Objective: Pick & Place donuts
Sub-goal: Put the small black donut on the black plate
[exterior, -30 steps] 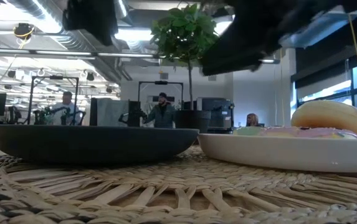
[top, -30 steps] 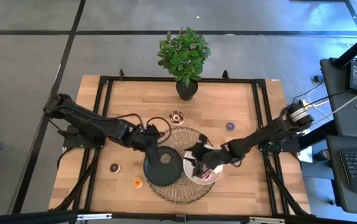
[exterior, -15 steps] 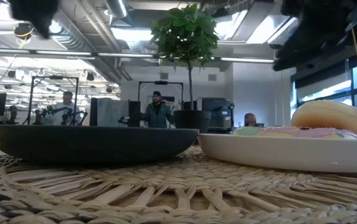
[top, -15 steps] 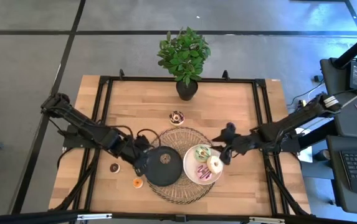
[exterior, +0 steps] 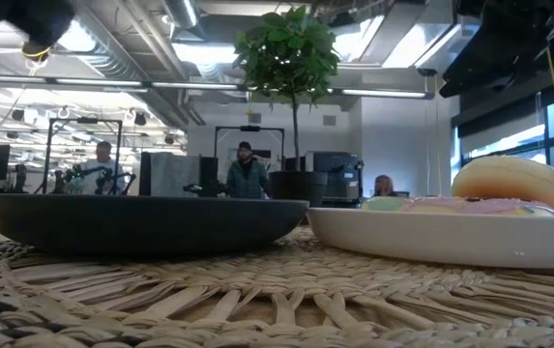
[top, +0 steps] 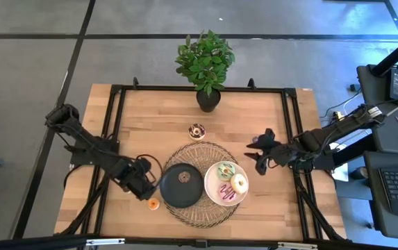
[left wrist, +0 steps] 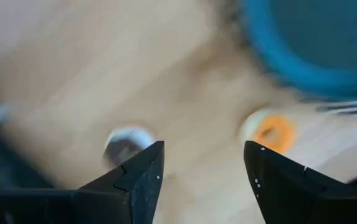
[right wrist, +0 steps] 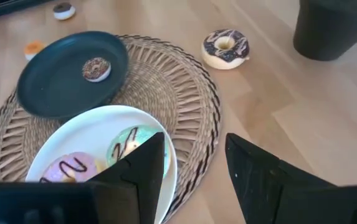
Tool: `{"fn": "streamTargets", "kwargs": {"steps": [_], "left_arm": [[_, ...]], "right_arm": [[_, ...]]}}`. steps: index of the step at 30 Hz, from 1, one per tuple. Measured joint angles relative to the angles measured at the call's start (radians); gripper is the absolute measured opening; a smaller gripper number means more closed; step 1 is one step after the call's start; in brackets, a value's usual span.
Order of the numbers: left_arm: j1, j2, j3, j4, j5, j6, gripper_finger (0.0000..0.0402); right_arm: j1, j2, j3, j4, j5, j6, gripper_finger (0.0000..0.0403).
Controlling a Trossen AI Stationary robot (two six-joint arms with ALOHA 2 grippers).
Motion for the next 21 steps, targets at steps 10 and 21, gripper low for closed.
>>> {"fn": "streamTargets", "kwargs": {"steps": [10, 21], "left_arm": [[-0.053, 0.0, -0.115, -0.004, 0.115, -0.263, 0.0199], [-0.062, 0.0, -0.204, 0.015, 0.165, -0.322, 0.0165]], "right_arm": [[-0.049, 0.003, 0.0, 0.0, 0.001, -0.008, 0.0172], [-0.086, 0.003, 0.0, 0.0, 0.003, -0.032, 0.0172]]}}
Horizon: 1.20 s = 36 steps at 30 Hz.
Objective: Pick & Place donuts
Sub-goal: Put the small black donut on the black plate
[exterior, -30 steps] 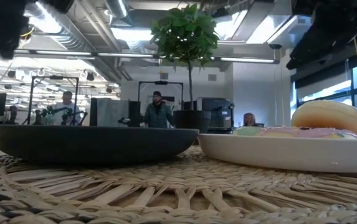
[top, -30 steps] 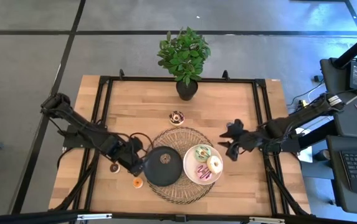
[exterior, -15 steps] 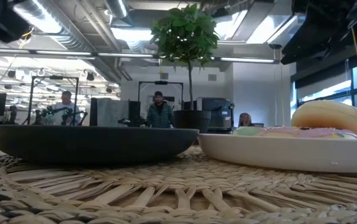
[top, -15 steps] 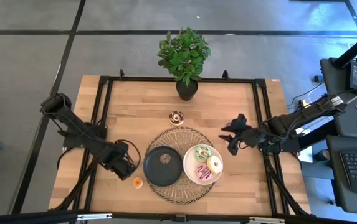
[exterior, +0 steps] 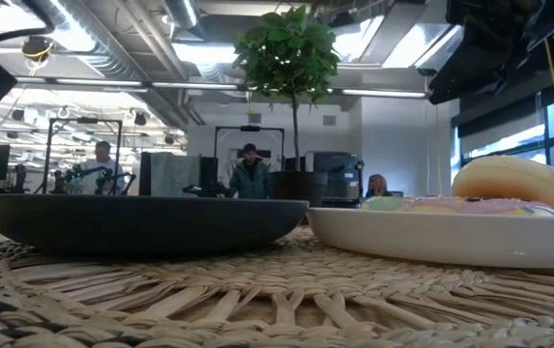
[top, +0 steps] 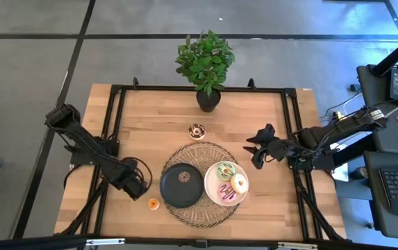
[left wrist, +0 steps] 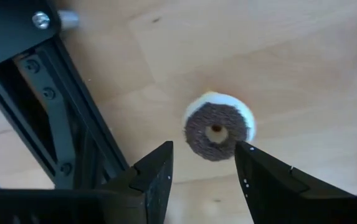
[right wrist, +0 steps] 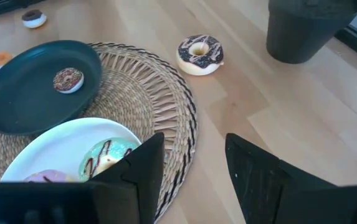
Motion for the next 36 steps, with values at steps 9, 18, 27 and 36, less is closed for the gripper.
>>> {"fn": "streamTargets", "kwargs": {"steps": [9, 18, 27, 36], "left_arm": [[0.0, 0.0, -0.064, 0.114, 0.003, -0.002, 0.014], [0.0, 0.0, -0.092, 0.12, 0.016, -0.028, 0.013], [-0.002, 0.0, -0.092, 0.119, 0.018, -0.023, 0.0118], [-0.035, 0.0, -0.092, 0.122, 0.024, -0.061, 0.0114]], "right_arm": [[0.0, 0.0, 0.0, 0.0, 0.0, -0.014, 0.0172], [0.0, 0.0, 0.0, 0.0, -0.001, -0.013, 0.0172], [0.0, 0.0, 0.0, 0.0, -0.001, -0.012, 0.0172], [0.0, 0.0, 0.0, 0.0, -0.002, -0.011, 0.0172]]}}
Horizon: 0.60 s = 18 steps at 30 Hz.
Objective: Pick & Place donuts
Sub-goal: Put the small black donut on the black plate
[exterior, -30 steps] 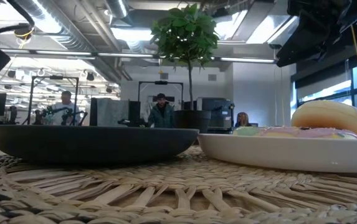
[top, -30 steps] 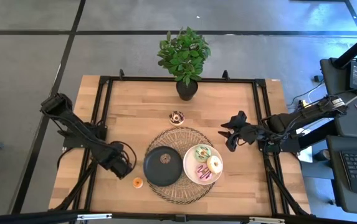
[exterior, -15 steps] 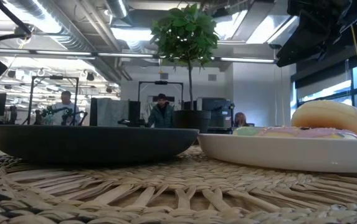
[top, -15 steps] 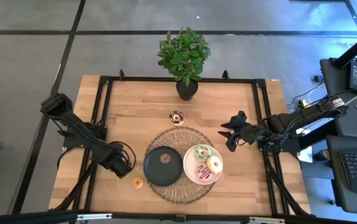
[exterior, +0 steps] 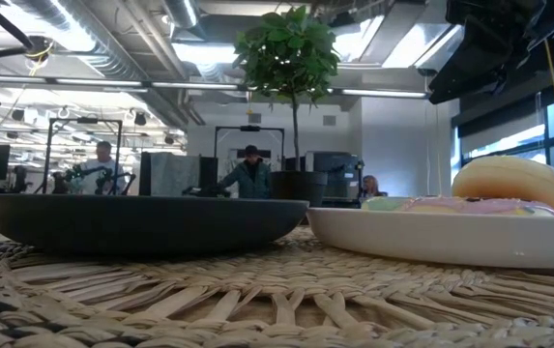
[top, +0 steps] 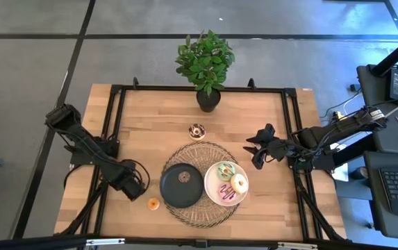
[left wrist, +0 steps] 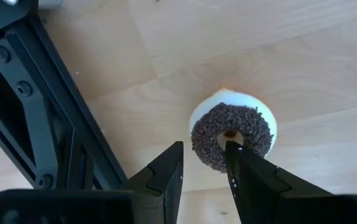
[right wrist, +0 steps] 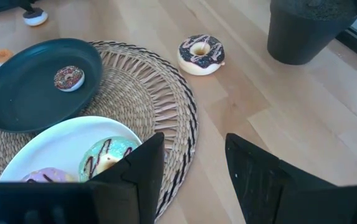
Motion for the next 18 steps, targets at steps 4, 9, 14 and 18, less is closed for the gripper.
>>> {"fn": "streamTargets", "kwargs": {"steps": [4, 9, 14, 18], "left_arm": [[-0.004, 0.0, 0.0, 0.0, -0.003, -0.036, 0.0114], [-0.004, 0.0, 0.0, -0.003, -0.012, -0.044, 0.0115], [-0.004, 0.0, 0.0, -0.003, -0.011, -0.067, 0.0126], [-0.004, 0.014, 0.0, -0.003, -0.01, -0.067, 0.014]], "right_arm": [[0.0, 0.0, 0.0, 0.0, 0.0, 0.0, 0.0172], [0.0, 0.0, 0.0, 0.0, 0.0, 0.0, 0.0172], [0.0, 0.0, 0.0, 0.0, 0.0, 0.0, 0.0172], [0.0, 0.0, 0.0, 0.0, 0.0, -0.003, 0.0172]]}}
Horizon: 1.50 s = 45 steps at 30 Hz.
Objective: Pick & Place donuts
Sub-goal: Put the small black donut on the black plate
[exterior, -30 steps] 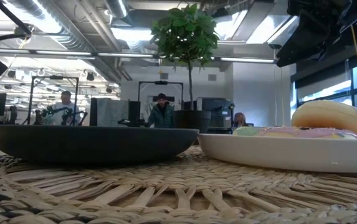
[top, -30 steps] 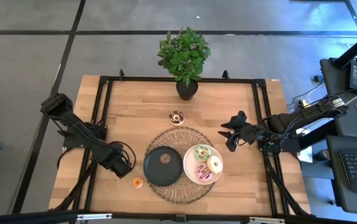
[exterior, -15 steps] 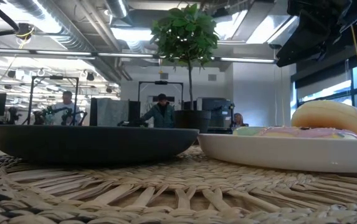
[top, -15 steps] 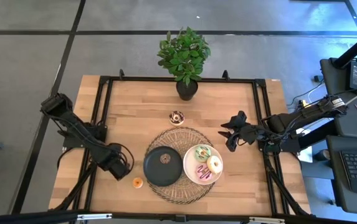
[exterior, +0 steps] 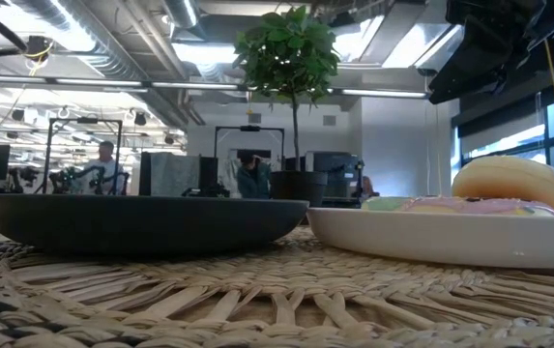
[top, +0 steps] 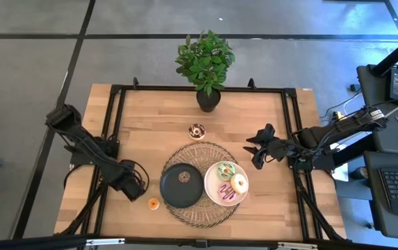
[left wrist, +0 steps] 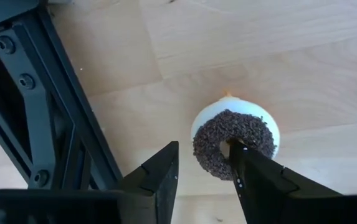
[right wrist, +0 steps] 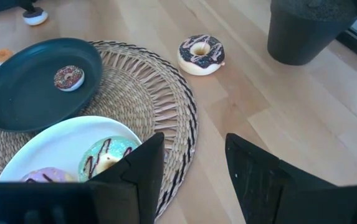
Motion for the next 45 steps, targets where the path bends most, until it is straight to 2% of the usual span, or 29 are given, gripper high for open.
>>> {"fn": "streamTargets", "kwargs": {"steps": [10, 18, 24, 27, 30, 33, 35, 38, 41, 45], "left_arm": [[0.0, 0.096, 0.0, 0.047, 0.015, 0.0, 0.0148], [0.0, 0.092, 0.003, 0.056, 0.006, 0.0, 0.0106], [0.008, 0.038, 0.011, 0.06, -0.02, -0.009, 0.0071], [0.01, -0.001, 0.048, 0.061, -0.126, -0.011, 0.006], [0.012, -0.038, 0.107, 0.061, -0.307, 0.007, 0.0054], [0.035, -0.053, 0.179, 0.064, -0.452, 0.094, 0.0051], [0.069, -0.052, 0.224, 0.071, -0.498, 0.192, 0.0049], [0.137, -0.027, 0.281, 0.112, -0.496, 0.376, 0.0044], [0.209, 0.02, 0.319, 0.163, -0.452, 0.556, 0.0039], [0.275, 0.103, 0.351, 0.171, -0.396, 0.71, 0.0031]], "right_arm": [[0.0, 0.0, 0.0, 0.0, 0.0, -0.007, 0.0172], [0.0, 0.0, 0.0, 0.0, 0.0, -0.007, 0.0172], [0.0, 0.0, 0.0, 0.002, 0.0, -0.006, 0.0172], [0.0, 0.0, 0.0, 0.002, 0.001, -0.006, 0.0172], [0.0, 0.0, 0.0, 0.002, 0.001, -0.007, 0.0172], [0.0, 0.0, 0.0, 0.003, 0.005, -0.007, 0.0172], [0.0, 0.0, 0.0, 0.013, 0.028, -0.007, 0.0172], [0.0, 0.0, 0.0, 0.039, 0.073, -0.008, 0.0172], [0.0, 0.0, 0.0, 0.048, 0.08, -0.01, 0.0172], [0.0, 0.0, 0.0, 0.046, 0.079, -0.011, 0.0172]]}}
